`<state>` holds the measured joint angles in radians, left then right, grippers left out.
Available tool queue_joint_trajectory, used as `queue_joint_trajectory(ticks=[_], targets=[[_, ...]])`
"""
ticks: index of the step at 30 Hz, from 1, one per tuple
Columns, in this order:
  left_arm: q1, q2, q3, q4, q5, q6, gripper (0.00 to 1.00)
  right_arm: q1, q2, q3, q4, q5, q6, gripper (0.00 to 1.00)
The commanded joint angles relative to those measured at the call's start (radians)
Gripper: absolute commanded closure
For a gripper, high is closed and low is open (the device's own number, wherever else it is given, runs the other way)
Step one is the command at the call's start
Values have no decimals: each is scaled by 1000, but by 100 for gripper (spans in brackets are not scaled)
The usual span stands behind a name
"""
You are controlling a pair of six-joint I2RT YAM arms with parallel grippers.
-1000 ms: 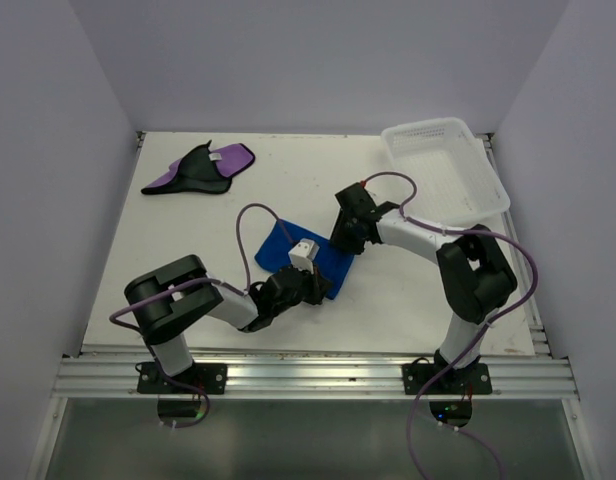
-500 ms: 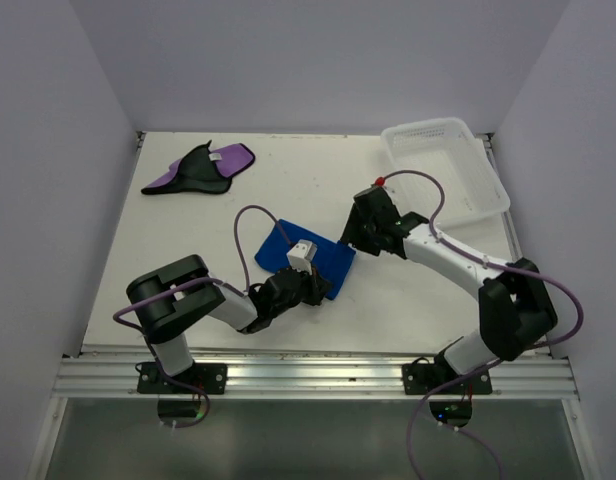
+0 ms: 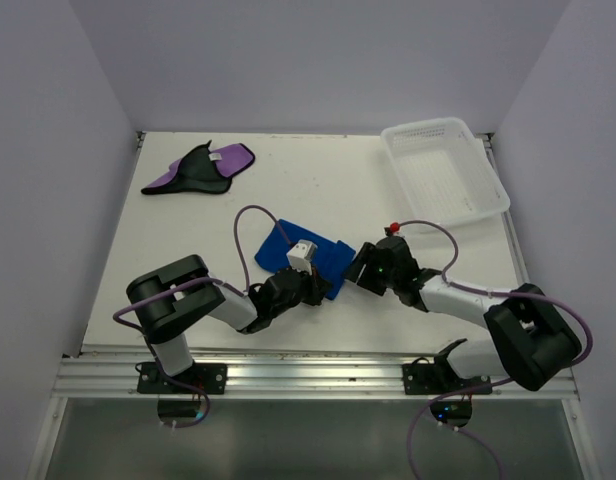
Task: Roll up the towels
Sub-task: Roll the towel
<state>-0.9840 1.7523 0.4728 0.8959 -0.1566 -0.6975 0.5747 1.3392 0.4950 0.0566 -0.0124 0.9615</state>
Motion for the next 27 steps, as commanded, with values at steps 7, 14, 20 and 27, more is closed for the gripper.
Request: queue_joint_trajectory(ticks=[7,14,20,27], targets=[[4,-4,-7,-31,-11,-2,100,-3,23,-114,449,-51,97,31],[4,-7,-2,-43,-9,3,100,-4,126,-107,520,-67,135,31],[4,-14,-3,-54,-12,7,100,-3,205,-118,594,-74,175,32],[4,-27,-2,-64,-18,15,100,-3,239,-119,591,-69,177,41]])
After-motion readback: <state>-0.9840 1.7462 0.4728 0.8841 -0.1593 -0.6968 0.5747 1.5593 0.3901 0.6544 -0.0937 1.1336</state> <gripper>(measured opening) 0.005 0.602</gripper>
